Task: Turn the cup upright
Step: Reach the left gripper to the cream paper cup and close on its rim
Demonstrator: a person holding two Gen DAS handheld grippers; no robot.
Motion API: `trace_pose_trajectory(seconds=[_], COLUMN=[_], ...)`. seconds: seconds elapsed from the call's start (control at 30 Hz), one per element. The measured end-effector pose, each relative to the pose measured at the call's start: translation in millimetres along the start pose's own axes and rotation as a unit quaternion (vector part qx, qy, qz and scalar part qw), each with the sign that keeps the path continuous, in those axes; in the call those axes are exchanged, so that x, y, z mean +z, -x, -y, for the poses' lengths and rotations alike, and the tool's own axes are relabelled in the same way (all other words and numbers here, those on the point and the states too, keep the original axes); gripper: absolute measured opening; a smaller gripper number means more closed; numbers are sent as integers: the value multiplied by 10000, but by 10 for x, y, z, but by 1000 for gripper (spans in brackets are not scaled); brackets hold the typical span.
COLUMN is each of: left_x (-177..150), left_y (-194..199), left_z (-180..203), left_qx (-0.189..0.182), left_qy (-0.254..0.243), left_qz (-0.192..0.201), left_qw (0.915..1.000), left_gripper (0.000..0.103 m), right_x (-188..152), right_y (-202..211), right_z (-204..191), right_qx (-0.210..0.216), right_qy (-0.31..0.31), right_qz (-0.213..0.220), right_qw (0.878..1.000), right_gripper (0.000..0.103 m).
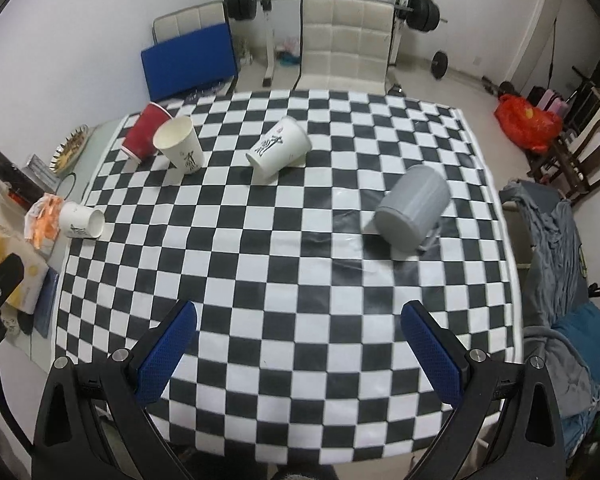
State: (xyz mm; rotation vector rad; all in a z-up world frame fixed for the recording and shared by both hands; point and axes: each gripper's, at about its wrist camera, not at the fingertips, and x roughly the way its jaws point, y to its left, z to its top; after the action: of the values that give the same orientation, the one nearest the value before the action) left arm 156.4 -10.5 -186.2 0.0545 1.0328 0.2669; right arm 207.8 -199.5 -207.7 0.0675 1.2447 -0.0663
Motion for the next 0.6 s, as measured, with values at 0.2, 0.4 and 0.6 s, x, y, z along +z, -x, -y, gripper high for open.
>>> trace_pose_trajectory(seconds=[0.2, 0.4, 0.6], left_x=[434, 745, 851], left_y=[-653, -1296, -1808], left_z=[74, 134, 327], left_qx=[-88, -230, -726], left_qy=[-36, -117, -530], left_qz=[-156, -188, 58], left_qw=[9998, 9995, 9959], left_gripper=[103, 103, 103], right_x=[434, 918, 1277], right_y=[-571, -1139, -1617], right_z=[-232, -383, -463], right_qx=[-20, -90, -229], right_qy=[19, -65, -99], right_qz=[-309, -479, -599], right_qw=[9995, 9988, 9979], right_gripper=[103, 103, 103])
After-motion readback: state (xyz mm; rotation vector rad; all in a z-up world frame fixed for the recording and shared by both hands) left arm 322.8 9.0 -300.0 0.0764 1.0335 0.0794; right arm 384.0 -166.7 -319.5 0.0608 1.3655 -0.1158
